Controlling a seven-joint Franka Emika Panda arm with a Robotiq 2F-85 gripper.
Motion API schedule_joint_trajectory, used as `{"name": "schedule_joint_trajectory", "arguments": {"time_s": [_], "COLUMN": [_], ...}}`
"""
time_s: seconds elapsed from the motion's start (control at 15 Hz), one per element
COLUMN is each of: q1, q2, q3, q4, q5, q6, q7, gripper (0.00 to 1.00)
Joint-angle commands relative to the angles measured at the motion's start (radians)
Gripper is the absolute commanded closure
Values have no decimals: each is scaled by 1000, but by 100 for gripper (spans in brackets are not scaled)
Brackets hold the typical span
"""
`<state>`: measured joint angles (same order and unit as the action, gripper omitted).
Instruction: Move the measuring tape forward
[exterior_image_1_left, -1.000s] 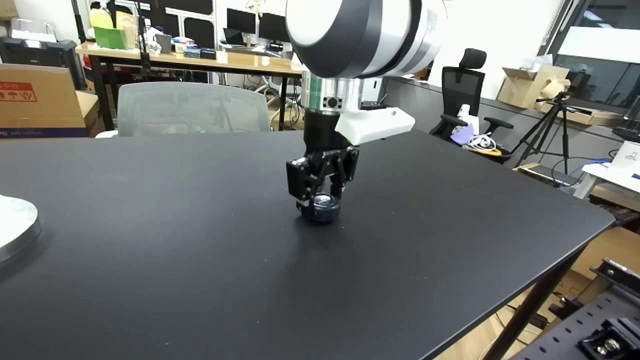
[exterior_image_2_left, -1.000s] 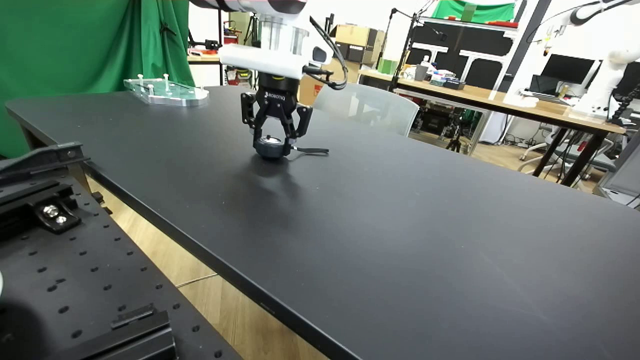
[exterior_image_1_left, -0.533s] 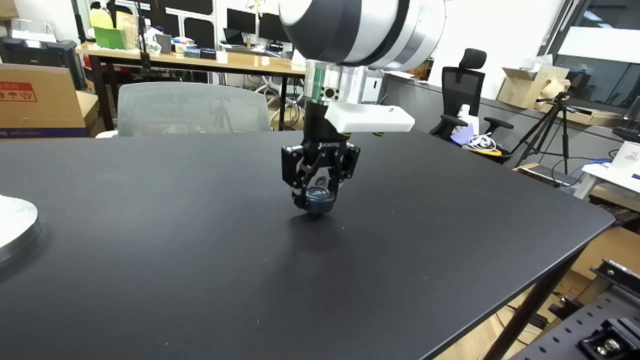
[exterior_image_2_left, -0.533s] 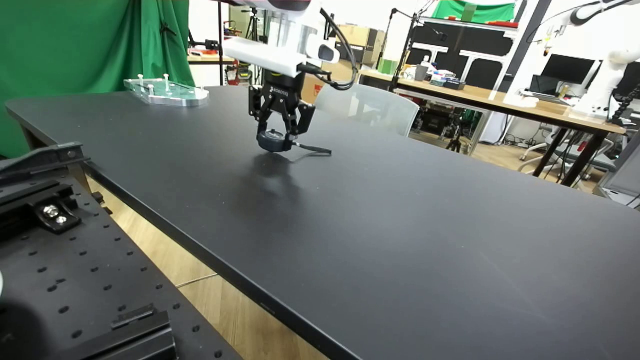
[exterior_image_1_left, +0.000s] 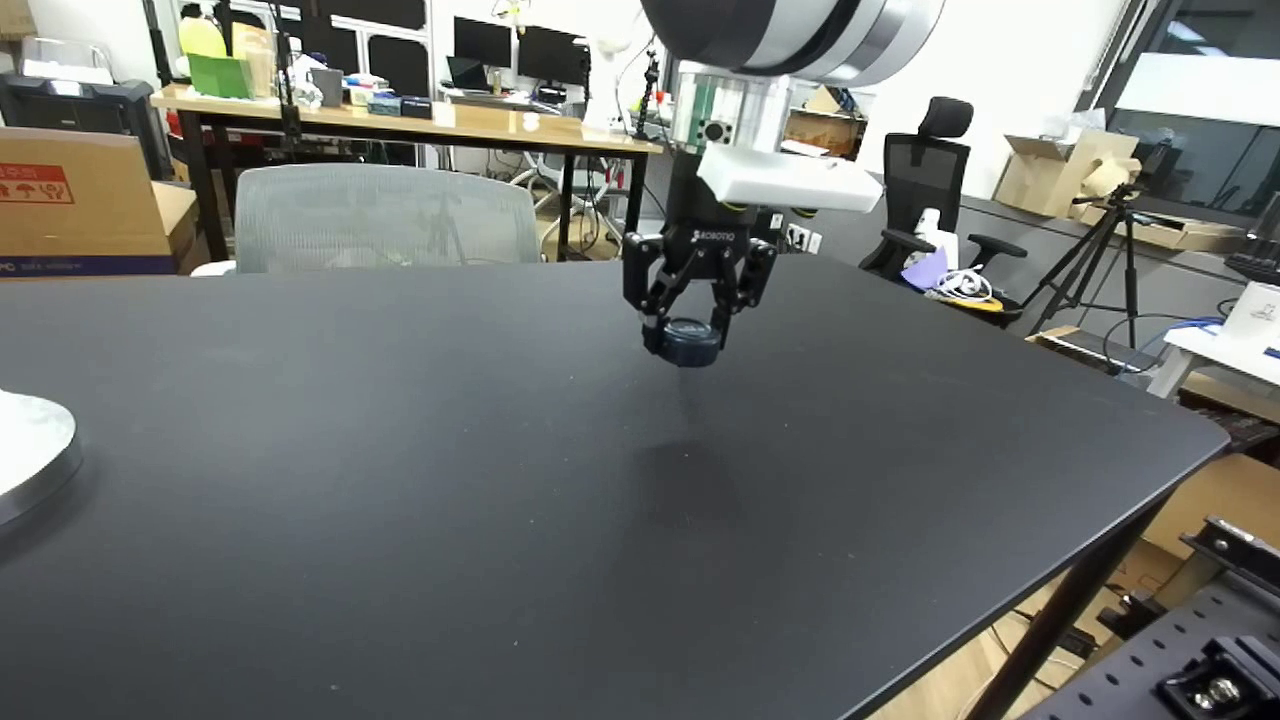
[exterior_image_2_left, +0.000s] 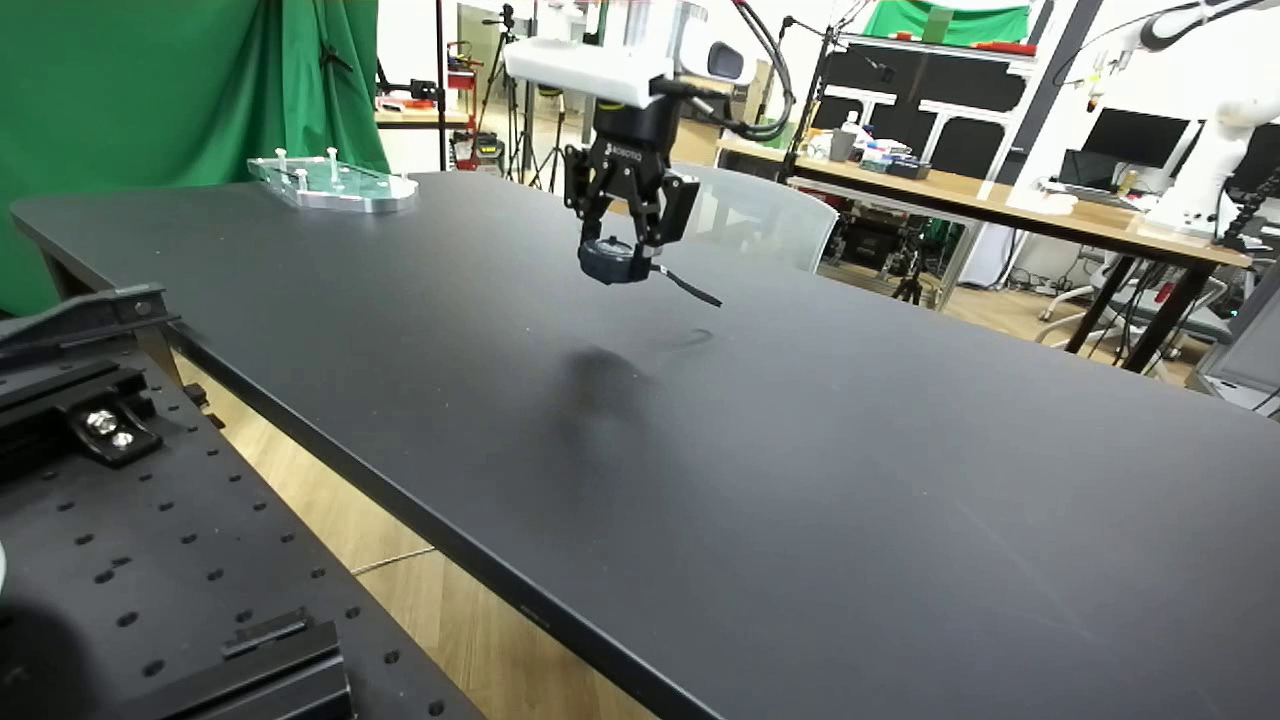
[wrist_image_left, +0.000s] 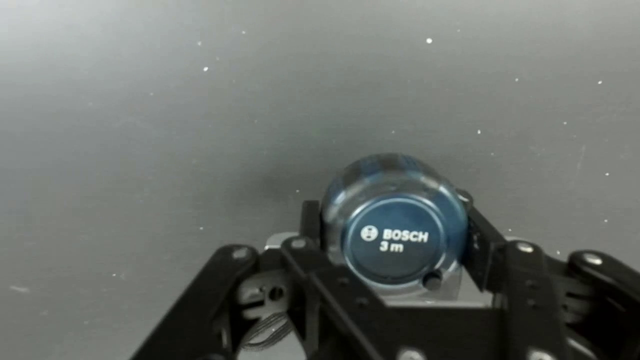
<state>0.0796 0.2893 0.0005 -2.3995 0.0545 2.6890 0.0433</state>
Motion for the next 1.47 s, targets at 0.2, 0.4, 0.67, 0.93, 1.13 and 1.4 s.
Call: {"name": "schedule_joint_trajectory", "arguments": {"time_s": [0.2, 0.4, 0.67, 0.93, 1.13, 1.4], "q1": [6, -2, -5, -4, 2, 9], "q2": [-163, -190, -174, -145, -124, -88], "q3": [-43, -42, -37, -40, -48, -62], "q4": [-169, -236, -286, -303, -306, -300], "q5": [-94, -134, -147, -141, -149, -152], "q6": [-13, 27, 96, 137, 160, 187], "q7": [106, 130, 138, 134, 142, 145], "gripper": [58, 58, 58, 58, 58, 58]}}
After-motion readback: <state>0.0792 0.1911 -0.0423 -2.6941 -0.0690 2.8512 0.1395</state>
